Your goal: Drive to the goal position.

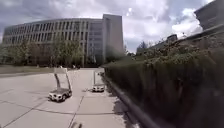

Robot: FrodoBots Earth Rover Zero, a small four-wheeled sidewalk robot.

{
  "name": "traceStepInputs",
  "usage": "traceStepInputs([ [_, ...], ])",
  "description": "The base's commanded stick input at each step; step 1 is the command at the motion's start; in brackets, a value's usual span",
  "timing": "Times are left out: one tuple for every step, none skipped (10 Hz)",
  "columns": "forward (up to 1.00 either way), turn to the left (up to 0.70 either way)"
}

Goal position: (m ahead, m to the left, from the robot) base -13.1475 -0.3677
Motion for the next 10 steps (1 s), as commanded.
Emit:
traceStepInputs([
  [0.06, 0.00],
  [0.06, 0.00],
  [0.05, 0.00],
  [0.06, 0.00],
  [0.06, 0.00],
  [0.06, 0.00],
  [0.06, 0.00],
  [0.06, 0.00],
  [0.06, 0.00],
  [0.06, 0.00],
])
